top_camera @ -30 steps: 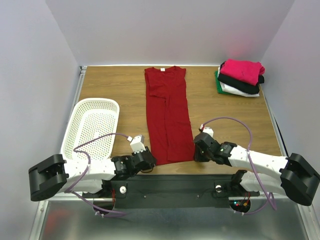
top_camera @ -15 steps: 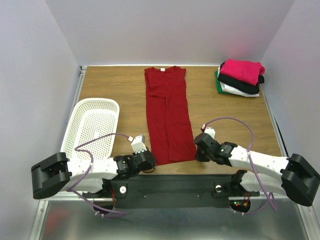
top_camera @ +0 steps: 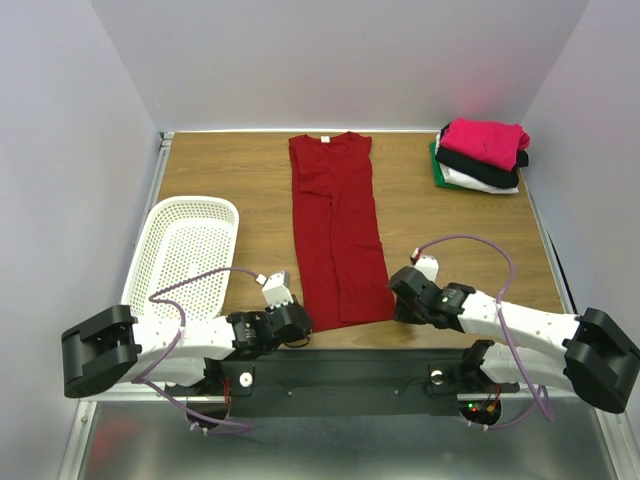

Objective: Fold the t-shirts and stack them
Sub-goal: Fold the tshirt

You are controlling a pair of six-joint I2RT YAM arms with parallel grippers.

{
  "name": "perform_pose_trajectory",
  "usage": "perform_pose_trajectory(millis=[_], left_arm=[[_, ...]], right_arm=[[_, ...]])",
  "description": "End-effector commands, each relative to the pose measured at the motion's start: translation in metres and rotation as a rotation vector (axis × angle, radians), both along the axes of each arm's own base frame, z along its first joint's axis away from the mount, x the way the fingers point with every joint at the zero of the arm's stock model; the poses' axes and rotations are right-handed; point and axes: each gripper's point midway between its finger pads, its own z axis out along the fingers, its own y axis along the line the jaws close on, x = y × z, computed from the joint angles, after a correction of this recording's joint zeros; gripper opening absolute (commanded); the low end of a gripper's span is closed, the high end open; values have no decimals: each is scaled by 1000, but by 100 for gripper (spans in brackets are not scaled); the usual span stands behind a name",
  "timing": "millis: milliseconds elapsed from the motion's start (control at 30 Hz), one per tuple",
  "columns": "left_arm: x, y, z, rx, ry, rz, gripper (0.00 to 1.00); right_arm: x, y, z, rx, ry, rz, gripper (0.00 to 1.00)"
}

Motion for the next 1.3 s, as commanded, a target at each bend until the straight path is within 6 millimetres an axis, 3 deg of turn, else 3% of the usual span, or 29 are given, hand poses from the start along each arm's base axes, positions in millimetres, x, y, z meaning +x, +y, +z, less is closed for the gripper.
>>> perform_pose_trajectory(millis=[0, 233, 567, 867, 1000, 1033, 1267], left_arm=[[-14, 28, -24, 130, 43, -24, 0], [-15, 27, -22, 126, 38, -29, 0], [-13, 27, -20, 123, 28, -21, 0], [-13, 27, -20, 122, 28, -23, 0], [-13, 26, -18, 120, 22, -31, 0], [-12, 26, -17, 118, 16, -27, 0], [-17, 19, -7, 57, 9, -42, 0]], right_arm=[[4, -12, 8, -49, -27, -55, 38], [5, -8, 10, -51, -25, -38, 38], [7, 30, 22, 97, -50, 118, 31], [5, 26, 8, 51, -15, 113, 29], [3, 28, 7, 59, -6, 127, 11], [3, 29, 10, 69, -12, 130, 0], [-5, 36, 23, 153, -20, 162, 0]])
